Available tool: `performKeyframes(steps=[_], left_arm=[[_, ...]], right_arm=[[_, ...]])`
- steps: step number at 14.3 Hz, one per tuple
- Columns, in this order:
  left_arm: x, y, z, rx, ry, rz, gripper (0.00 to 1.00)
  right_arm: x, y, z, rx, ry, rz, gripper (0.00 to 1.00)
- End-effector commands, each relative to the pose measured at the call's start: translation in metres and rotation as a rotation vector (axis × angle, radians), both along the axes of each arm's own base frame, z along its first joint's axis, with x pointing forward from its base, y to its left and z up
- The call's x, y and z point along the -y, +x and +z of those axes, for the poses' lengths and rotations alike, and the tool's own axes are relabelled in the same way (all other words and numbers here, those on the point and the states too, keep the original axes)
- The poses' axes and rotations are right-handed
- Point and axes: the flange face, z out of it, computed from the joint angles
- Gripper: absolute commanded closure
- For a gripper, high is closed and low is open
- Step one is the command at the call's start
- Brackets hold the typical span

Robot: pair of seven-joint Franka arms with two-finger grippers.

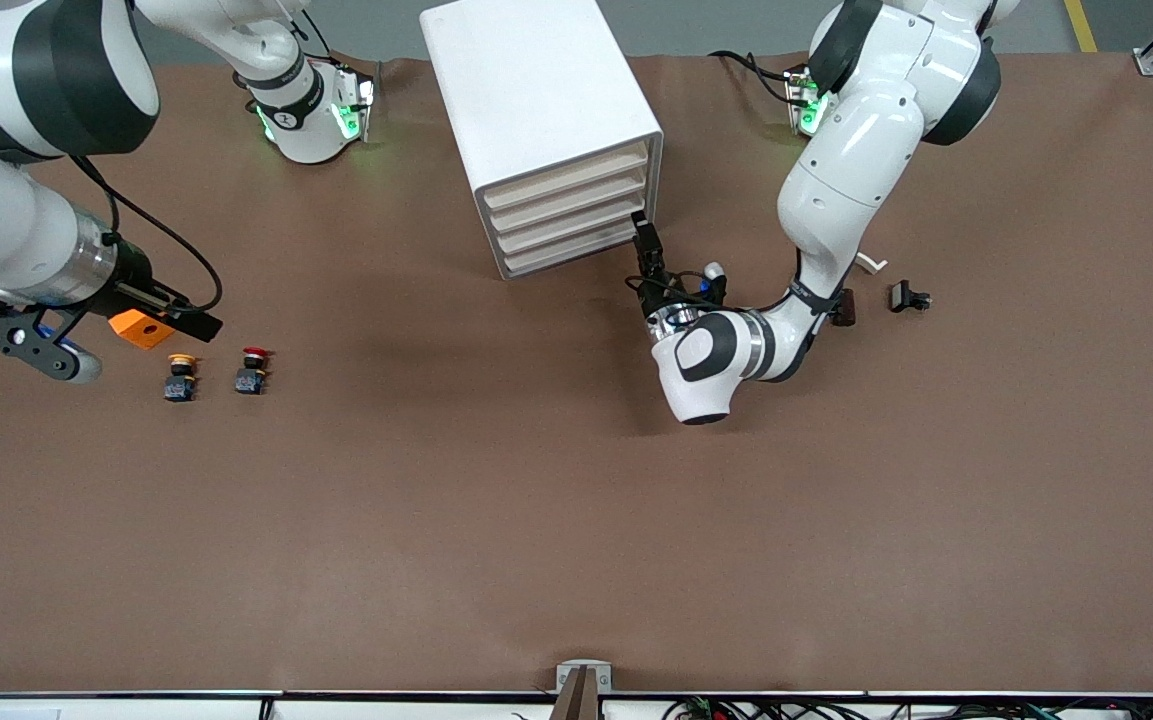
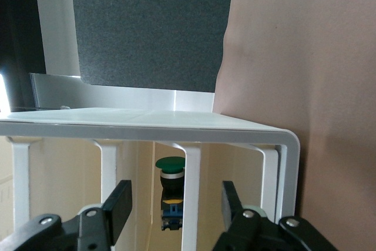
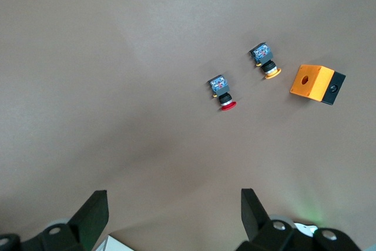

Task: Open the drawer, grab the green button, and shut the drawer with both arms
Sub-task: 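Close the left gripper on the lowest drawer's handle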

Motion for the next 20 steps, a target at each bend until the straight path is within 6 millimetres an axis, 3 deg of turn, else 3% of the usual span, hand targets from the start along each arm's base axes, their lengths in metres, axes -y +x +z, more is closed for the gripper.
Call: performKeyframes(steps=[1, 7, 14, 20], left_arm=[[0.013, -0.006, -0.005, -0.007, 0.001, -0.017, 0.31], [0.023, -0.021, -0.014, -0.010, 0.017, -0.060, 0.33], [0.027, -0.033, -0.018, -0.001, 0.035, -0.112, 0.68], [0.033, -0.039, -0.019, -0.008, 0.039, -0.118, 0.86]], right_arm=[[0.005, 0.004, 0.001, -0.010, 0.005, 0.009, 0.00], [0.005, 0.003, 0.001, -0.016, 0.004, 0.010, 0.00], [0.005, 0.003, 0.000, -0.017, 0.004, 0.010, 0.00], [0.003, 0.003, 0.000, -0.017, 0.005, 0.013, 0.00]])
